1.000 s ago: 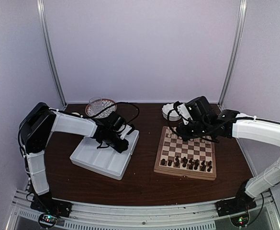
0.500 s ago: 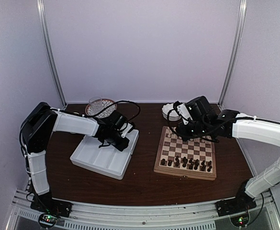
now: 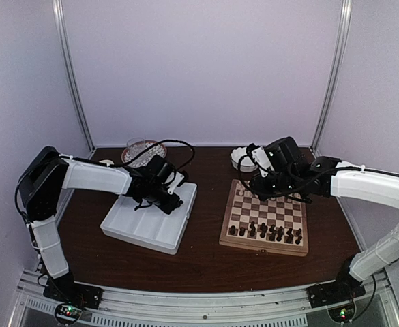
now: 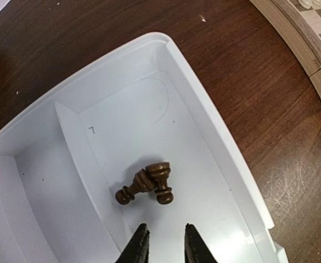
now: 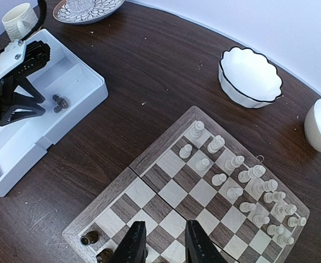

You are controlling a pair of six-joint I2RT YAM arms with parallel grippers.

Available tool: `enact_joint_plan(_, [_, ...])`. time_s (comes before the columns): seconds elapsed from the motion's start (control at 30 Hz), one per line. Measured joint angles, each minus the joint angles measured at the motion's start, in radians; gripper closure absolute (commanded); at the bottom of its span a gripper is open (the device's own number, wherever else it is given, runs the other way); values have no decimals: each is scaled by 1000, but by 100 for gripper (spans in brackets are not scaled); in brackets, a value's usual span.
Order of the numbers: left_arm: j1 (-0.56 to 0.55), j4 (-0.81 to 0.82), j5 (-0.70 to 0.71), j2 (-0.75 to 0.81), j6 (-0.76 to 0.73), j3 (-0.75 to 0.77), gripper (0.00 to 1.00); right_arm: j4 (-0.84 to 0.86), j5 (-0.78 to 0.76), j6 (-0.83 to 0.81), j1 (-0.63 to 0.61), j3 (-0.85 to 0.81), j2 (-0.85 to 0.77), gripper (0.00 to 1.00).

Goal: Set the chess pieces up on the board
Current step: Pick up the pawn from the storage box.

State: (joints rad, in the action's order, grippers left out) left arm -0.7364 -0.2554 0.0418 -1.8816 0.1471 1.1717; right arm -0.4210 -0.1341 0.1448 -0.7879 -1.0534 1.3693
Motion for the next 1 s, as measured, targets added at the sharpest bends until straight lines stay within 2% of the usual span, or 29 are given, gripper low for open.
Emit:
enact_joint_plan(0.17, [1,0,5,2,-37,3,68,2,4,0,0,0,0,73])
enact_joint_plan(0.23, [1,-46,11,-14,-66,42,66,5,5,-1,0,0,0,73])
enact_joint_plan(0.43, [1,-205,18,-122,-168,274,62,13,7,-3,0,8,0,73])
enact_joint_plan(0.7, [1,-413,32,-274,-255,521,63,15,15,-3,0,13,0,73])
enact_joint_plan(0.9, [2,-502,42,-346,-269,564,63,19,25,-3,0,13,0,73])
enact_joint_plan(1.0, [2,-532,51,-366,-270,597,69,22,26,-2,0,13,0,73])
